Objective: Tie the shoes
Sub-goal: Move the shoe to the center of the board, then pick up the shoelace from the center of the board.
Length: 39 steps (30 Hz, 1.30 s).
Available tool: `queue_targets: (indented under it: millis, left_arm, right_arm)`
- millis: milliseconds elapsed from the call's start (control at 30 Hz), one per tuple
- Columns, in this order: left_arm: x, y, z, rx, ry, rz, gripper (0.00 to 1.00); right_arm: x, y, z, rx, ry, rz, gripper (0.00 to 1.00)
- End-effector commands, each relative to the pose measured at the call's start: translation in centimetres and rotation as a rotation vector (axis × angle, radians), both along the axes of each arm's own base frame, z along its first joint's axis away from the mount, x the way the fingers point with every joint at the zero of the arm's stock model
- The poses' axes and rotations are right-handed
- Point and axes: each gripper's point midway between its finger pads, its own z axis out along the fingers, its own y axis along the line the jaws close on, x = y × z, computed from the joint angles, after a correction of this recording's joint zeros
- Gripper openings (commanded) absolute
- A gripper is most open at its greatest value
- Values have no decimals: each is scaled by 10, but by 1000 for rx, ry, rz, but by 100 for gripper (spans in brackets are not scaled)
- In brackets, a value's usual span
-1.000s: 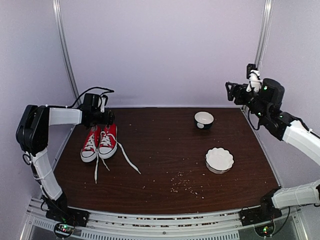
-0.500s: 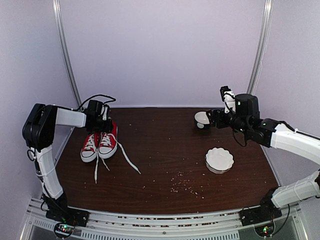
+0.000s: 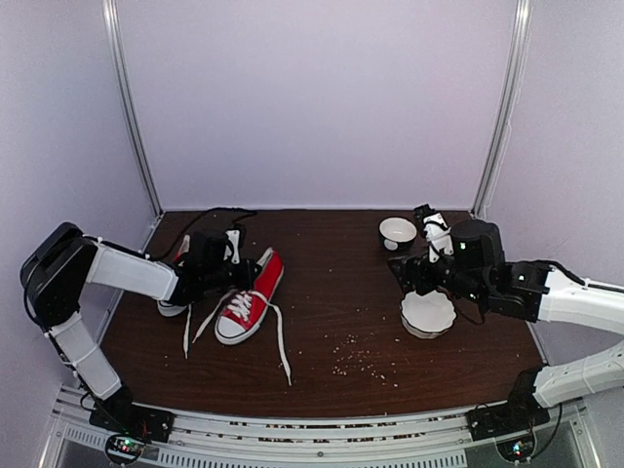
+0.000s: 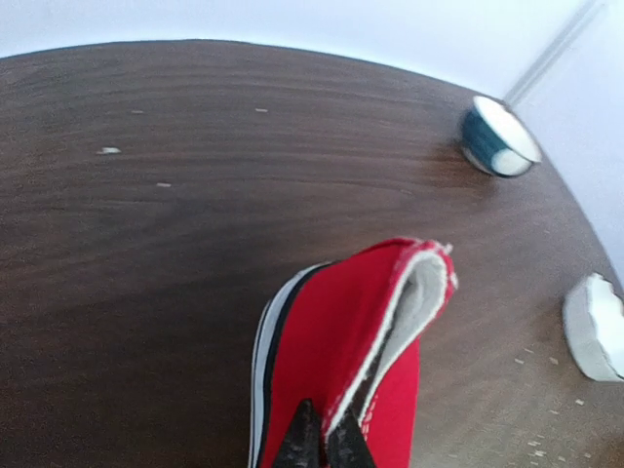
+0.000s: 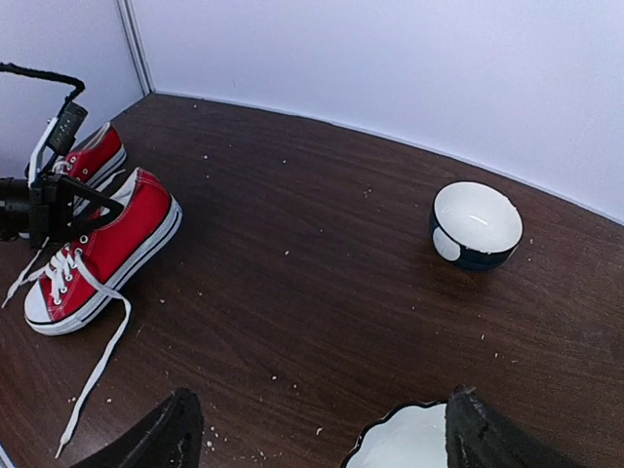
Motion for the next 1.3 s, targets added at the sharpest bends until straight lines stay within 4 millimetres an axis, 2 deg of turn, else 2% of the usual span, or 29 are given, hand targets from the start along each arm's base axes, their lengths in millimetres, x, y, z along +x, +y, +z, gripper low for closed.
queue_targets:
  millis: [0, 100, 167, 267, 433, 533, 633, 667, 700, 733, 767, 800, 867, 933, 1000, 1067, 1167, 1267]
  left_arm:
    - [-27, -51, 62, -299, -131, 17, 0]
    - [-57, -74, 63, -413, -138, 39, 0]
    - [-63, -80, 60, -435, -134, 82, 0]
    - [-57, -86, 43, -419, -93, 129, 0]
    - [-38, -87, 15, -360, -56, 240, 0]
    - [-31, -91, 16, -356, -77, 254, 0]
    - [-28, -98, 19, -353, -84, 236, 0]
    - [-30, -99, 20, -354, -90, 217, 5]
    - [-32, -100, 24, -359, -109, 191, 23]
    - [-36, -101, 30, -362, -132, 157, 44]
    - [-39, -101, 42, -375, -168, 125, 57]
    - [-44, -99, 49, -365, -194, 97, 68]
    - [-55, -93, 64, -316, -235, 39, 82]
    - [-68, -83, 77, -244, -256, -12, 91]
    - [-83, -71, 87, -169, -270, -66, 95]
    - [-97, -54, 92, -66, -269, -108, 96]
    - [-117, -27, 106, -3, -254, -125, 95]
    - [-145, -4, 103, 61, -181, -189, 92]
  right_arm:
    - [-16, -6, -24, -55, 36, 30, 86]
    - [-23, 4, -23, -27, 40, 87, 85]
    - [-28, 12, -23, -30, 48, 123, 85]
    - [-32, 22, -29, -47, 61, 161, 84]
    - [-45, 58, -48, -179, 78, 275, 82]
    - [-71, 94, -66, -307, 65, 436, 82]
    - [-104, 125, -92, -441, 80, 620, 83]
    - [-110, 132, -101, -474, 98, 658, 83]
    - [-117, 136, -117, -526, 128, 698, 83]
    - [-123, 142, -124, -552, 139, 733, 82]
    - [-132, 148, -130, -571, 145, 780, 82]
    - [-141, 152, -137, -586, 152, 827, 81]
    - [-161, 160, -147, -597, 160, 934, 82]
    - [-180, 166, -152, -614, 154, 1027, 81]
    - [-189, 170, -157, -657, 128, 1077, 81]
    - [-193, 174, -160, -697, 105, 1114, 81]
    - [-201, 186, -164, -731, 109, 1186, 78]
    - [-213, 191, -177, -787, 167, 1274, 74]
